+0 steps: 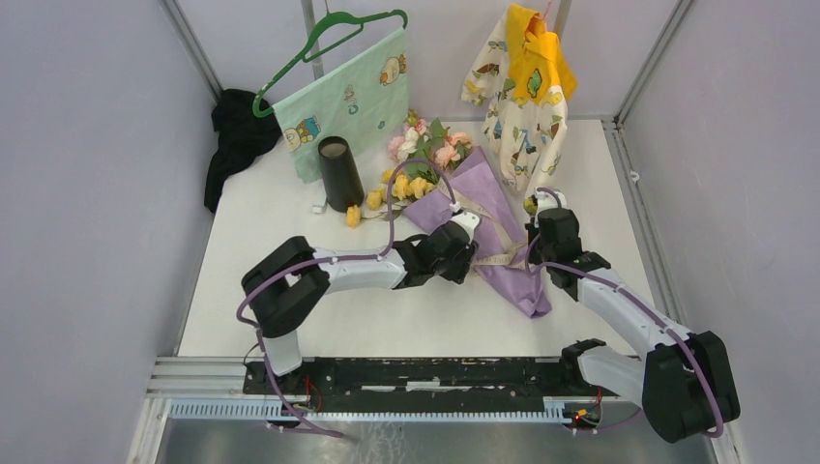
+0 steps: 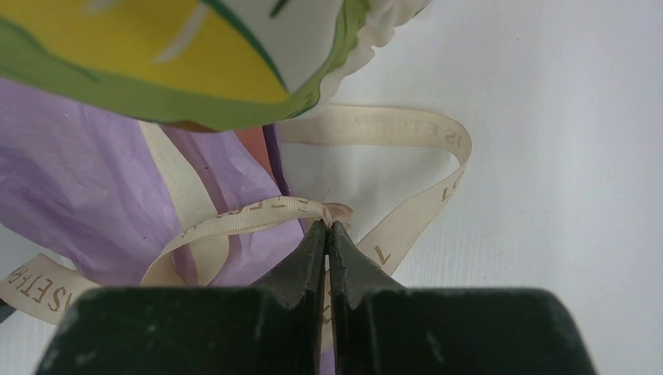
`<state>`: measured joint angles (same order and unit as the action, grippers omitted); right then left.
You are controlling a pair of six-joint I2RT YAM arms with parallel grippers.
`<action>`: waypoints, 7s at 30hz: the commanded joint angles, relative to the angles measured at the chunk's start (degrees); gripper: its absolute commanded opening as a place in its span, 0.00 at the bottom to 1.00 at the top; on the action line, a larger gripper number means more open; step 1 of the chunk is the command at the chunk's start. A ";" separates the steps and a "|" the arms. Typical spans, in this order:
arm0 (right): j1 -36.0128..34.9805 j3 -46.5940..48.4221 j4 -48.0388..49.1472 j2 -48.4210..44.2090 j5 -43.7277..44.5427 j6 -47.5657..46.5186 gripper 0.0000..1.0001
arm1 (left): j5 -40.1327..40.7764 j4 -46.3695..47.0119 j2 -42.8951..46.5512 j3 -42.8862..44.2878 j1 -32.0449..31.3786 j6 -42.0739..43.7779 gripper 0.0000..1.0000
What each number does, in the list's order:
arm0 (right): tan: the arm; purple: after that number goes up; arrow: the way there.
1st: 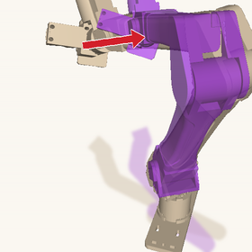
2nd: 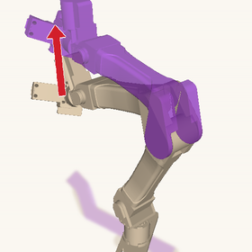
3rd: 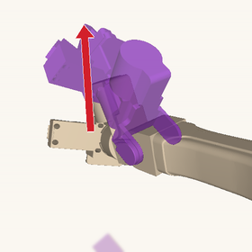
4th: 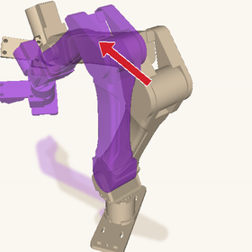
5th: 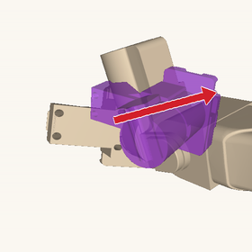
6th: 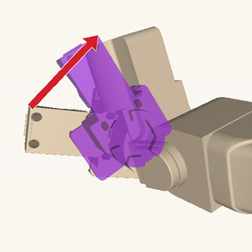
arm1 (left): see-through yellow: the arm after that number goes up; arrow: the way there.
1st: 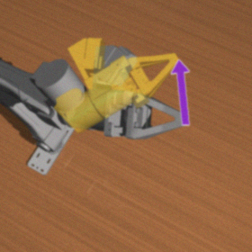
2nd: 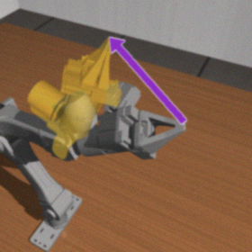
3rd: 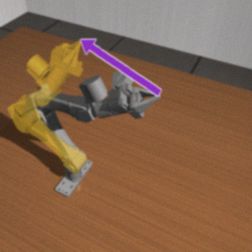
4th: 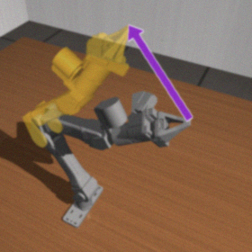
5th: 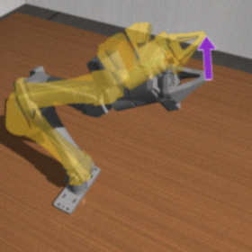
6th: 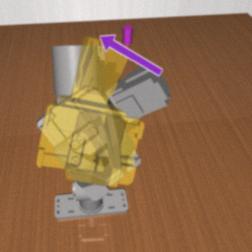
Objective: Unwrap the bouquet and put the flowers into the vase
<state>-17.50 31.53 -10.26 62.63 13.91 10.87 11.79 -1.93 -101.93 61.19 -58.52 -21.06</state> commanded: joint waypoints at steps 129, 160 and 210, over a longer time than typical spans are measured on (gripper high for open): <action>-20.30 4.44 19.41 10.42 -34.03 7.58 0.58 | 39.73 -48.58 35.36 -0.18 22.70 -35.45 0.85; -34.89 19.35 0.24 8.27 -5.25 -0.65 0.75 | 31.28 -37.77 40.17 -7.04 22.55 -31.29 0.83; 4.94 -1.32 11.85 6.84 -25.46 3.13 0.07 | 20.02 -20.46 1.77 -7.14 7.54 -31.32 0.81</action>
<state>-12.84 28.51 1.30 72.49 -13.34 14.92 31.46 -22.39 -97.80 53.63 -50.65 -51.03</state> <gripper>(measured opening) 0.130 0.808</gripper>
